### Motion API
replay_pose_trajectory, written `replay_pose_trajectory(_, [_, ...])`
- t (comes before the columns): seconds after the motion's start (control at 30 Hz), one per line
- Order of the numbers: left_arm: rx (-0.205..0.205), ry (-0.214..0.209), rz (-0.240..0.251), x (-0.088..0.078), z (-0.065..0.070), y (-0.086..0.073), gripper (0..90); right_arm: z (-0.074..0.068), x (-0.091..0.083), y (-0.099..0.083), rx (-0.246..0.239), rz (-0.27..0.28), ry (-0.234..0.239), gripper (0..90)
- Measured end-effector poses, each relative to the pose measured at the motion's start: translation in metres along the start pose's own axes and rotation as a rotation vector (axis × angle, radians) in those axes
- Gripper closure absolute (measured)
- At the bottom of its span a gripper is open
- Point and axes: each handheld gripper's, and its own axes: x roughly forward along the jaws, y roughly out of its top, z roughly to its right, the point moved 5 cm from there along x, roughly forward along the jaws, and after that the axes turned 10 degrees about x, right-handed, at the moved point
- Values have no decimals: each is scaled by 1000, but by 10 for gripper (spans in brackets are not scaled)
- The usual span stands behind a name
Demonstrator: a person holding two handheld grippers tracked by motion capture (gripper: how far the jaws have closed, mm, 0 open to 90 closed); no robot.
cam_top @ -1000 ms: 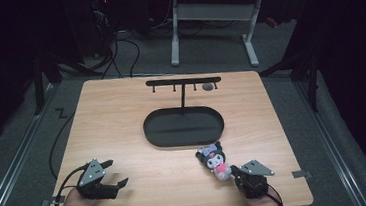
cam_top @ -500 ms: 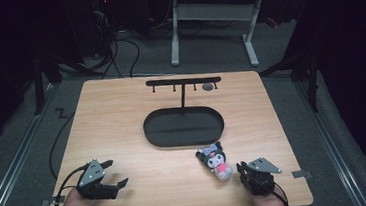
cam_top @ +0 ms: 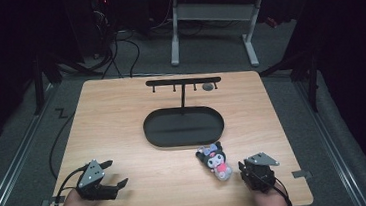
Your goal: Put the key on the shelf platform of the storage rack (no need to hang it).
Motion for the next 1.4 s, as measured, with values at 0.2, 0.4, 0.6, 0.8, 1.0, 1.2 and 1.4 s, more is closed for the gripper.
replay_pose_trajectory(0.2, [3, 1, -2, 0, 0, 0, 155, 0, 0, 3, -39, -66, -27, 720])
replay_pose_trajectory(0.4, [3, 3, -5, 1, 0, 0, 155, -3, -2, 9, -84, -107, -35, 709])
replay_pose_trajectory(0.6, [3, 2, -5, 1, 0, 0, 154, -7, -1, 13, -98, -167, -16, 694])
replay_pose_trajectory(0.8, [2, 0, -6, 1, 0, 0, 155, -5, 1, 16, -89, -227, 0, 682])
replay_pose_trajectory(1.0, [2, -3, -8, 1, 0, 0, 155, -1, 2, 21, -106, -298, 11, 677])
replay_pose_trajectory(1.2, [1, -5, -9, 1, 0, 0, 155, 1, 2, 23, -122, -393, 16, 630])
replay_pose_trajectory(1.4, [4, -4, -12, 1, 0, 0, 154, 0, 4, 23, -115, -445, 14, 547])
